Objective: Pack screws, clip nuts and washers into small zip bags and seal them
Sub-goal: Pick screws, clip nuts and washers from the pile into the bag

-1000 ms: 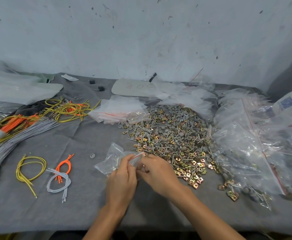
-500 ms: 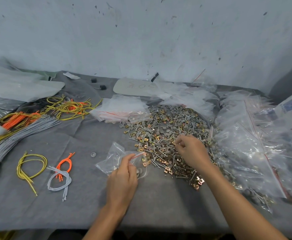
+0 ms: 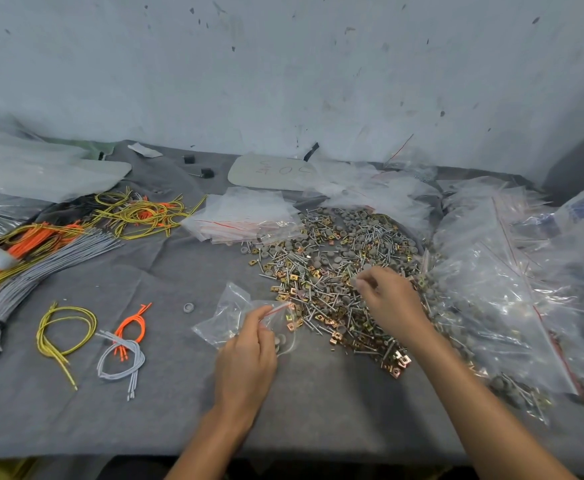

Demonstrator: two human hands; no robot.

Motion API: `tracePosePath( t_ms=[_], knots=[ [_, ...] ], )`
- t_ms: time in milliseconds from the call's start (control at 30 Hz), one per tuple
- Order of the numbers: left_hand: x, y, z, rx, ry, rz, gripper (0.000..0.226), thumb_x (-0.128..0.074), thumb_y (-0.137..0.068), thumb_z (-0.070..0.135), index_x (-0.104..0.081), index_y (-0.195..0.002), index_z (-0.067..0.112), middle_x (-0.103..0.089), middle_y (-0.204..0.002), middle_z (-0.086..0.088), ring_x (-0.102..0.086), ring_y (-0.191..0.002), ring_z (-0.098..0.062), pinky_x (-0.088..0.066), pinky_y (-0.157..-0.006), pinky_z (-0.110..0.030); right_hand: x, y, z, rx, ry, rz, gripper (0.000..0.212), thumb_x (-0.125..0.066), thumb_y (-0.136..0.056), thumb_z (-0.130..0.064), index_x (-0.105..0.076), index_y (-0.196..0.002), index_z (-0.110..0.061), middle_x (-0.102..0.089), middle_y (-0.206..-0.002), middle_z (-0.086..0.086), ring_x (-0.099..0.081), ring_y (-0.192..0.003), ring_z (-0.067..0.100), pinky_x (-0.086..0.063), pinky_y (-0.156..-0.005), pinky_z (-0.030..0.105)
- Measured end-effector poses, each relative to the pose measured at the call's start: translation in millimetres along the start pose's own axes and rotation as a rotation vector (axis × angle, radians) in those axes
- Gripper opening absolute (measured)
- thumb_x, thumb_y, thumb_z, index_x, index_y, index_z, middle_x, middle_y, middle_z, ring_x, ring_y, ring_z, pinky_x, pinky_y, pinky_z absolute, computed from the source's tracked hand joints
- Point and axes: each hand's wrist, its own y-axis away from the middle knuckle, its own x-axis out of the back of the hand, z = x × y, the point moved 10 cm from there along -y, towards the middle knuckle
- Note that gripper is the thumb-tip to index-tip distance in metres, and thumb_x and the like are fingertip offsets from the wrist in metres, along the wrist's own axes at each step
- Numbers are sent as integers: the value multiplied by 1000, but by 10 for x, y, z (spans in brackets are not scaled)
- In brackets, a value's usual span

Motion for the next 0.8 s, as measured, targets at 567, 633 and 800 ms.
tracePosePath(
  t_ms=[567,633,800],
  knots=[
    [-15,2,5,-34,4,-8,43,-25,-90,44,-53,-122,42,-73,-86,2,-67,-79,-29,-45,-63,-37,-808,575,-1044,365,112,-89,9,-57,-95,-37,-60,-98,-29,-63,-96,-8,-60,-92,19,-45,-71,37],
    [-5,1,4,-42,5,2,42,-26,-91,42,-54,-121,42,-74,-89,3,-67,-79,-28,-46,-63,-36,-821,562,-1060,382,137,-70,13,-53,-98,-37,-61,-101,-28,-63,-96,-6,-61,-93,22,-48,-71,39],
    [1,6,-11,-46,-2,16,39,-28,-93,41,-54,-122,43,-72,-87,8,-64,-75,-21,-43,-61,-33,-759,568,-990,334,26,-44,9,-59,-96,-33,-64,-103,-30,-55,-96,-9,-57,-91,17,-47,-72,35]
  ],
)
